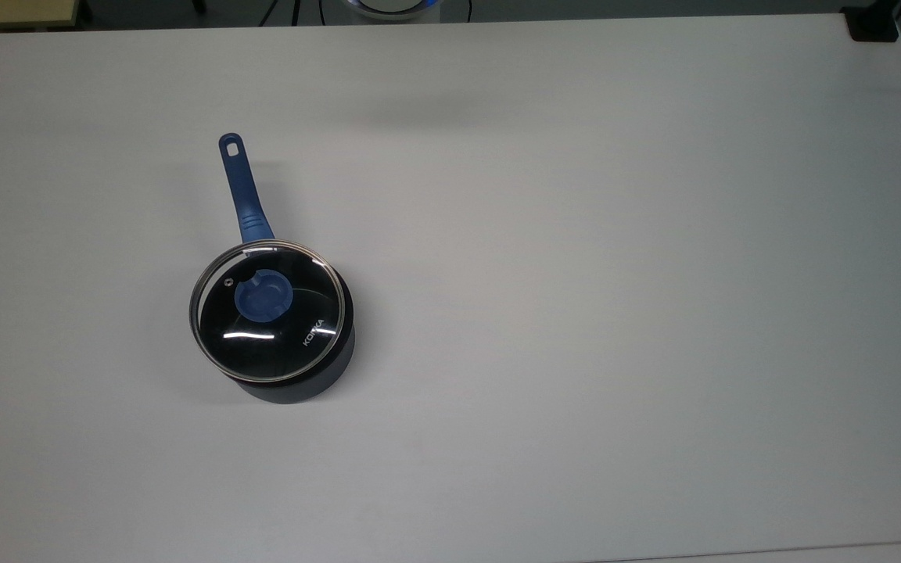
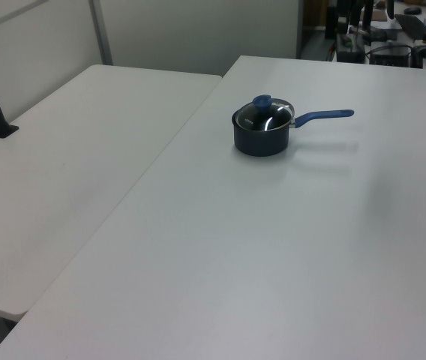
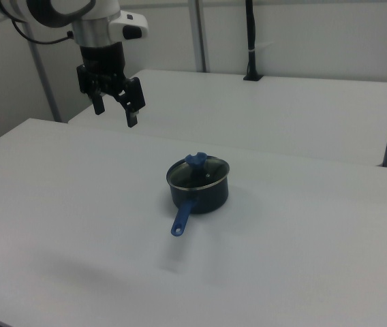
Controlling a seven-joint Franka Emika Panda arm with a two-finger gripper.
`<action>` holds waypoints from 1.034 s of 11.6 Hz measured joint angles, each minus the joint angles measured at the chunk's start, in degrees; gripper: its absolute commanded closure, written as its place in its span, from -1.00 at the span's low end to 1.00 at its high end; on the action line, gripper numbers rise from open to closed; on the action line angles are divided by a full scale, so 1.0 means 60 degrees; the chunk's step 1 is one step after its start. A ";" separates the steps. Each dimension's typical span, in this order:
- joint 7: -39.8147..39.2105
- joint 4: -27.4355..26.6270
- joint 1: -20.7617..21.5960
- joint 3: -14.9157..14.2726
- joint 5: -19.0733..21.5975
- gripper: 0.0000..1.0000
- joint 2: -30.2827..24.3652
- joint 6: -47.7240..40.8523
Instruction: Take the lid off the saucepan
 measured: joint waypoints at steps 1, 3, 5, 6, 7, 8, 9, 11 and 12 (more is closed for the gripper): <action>0.0001 0.0000 0.0000 0.0000 0.0000 -1.00 0.0000 0.0115; 0.0001 0.0000 -0.0001 -0.0004 0.0000 -1.00 0.0000 0.0115; 0.0001 0.0000 -0.0001 -0.0005 0.0000 -1.00 0.0000 0.0115; 0.0001 0.0000 -0.0001 -0.0005 0.0000 -1.00 0.0000 0.0115; 0.0001 0.0000 -0.0001 -0.0005 0.0000 -1.00 0.0000 0.0115; 0.0001 0.0000 -0.0001 -0.0005 0.0000 -1.00 0.0000 0.0115; 0.0001 0.0000 -0.0001 -0.0005 0.0000 -1.00 0.0000 0.0115; 0.0001 0.0000 -0.0005 -0.0011 0.0000 -1.00 0.0000 0.0115; 0.0007 0.0000 -0.0016 -0.0076 -0.0001 -1.00 0.0000 0.0115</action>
